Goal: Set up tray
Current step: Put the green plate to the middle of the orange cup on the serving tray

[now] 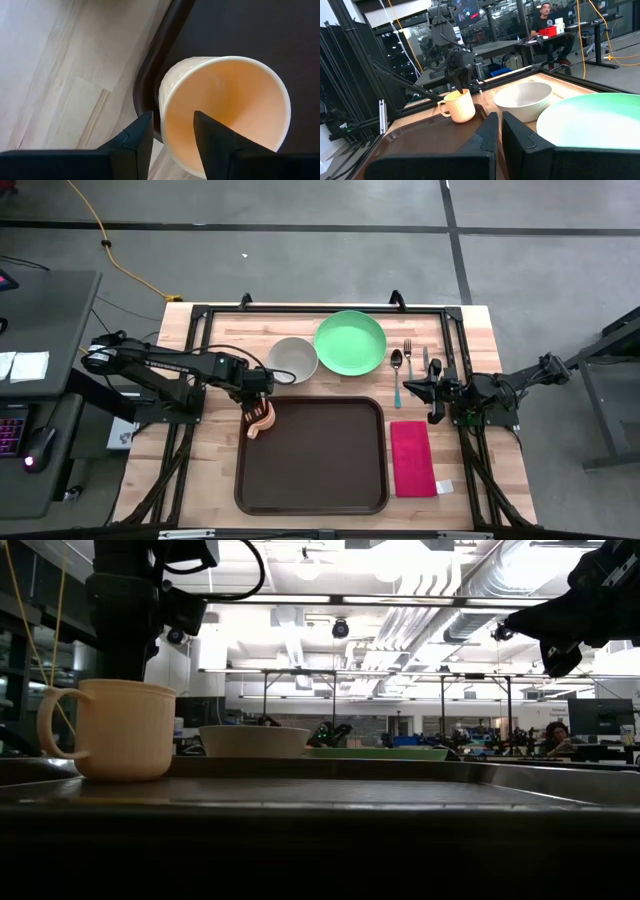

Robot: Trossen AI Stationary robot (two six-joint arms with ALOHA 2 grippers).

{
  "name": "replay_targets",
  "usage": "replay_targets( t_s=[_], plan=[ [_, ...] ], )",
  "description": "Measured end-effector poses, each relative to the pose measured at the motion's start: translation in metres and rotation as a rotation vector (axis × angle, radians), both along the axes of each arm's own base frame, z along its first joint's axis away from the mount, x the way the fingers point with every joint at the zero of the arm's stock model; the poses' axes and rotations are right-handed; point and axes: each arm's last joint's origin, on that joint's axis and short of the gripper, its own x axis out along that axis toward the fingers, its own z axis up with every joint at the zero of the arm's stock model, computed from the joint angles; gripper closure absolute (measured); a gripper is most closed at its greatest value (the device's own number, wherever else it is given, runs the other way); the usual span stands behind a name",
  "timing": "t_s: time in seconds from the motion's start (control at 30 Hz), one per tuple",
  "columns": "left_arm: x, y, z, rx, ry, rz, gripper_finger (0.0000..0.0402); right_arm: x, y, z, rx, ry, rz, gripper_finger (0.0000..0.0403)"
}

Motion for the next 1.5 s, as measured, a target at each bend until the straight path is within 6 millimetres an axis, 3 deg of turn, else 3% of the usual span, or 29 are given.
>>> replay_targets(
  t_s=[0.4, 0.97, 1.5],
  plan=[
    [-0.016, 0.001, 0.024, -0.005, -0.114, 0.013, 0.0217, 0.000, 0.000, 0.000, 0.002, -0.005, 0.001, 0.0402],
    [-0.058, 0.009, 0.099, 0.189, -0.290, 0.045, 0.0223, 0.000, 0.000, 0.001, 0.003, -0.008, 0.000, 0.0403],
    [-0.112, 0.015, 0.121, 0.295, -0.402, 0.082, 0.0222, 0.000, 0.000, 0.001, 0.003, -0.008, 0.000, 0.0402]
  ],
)
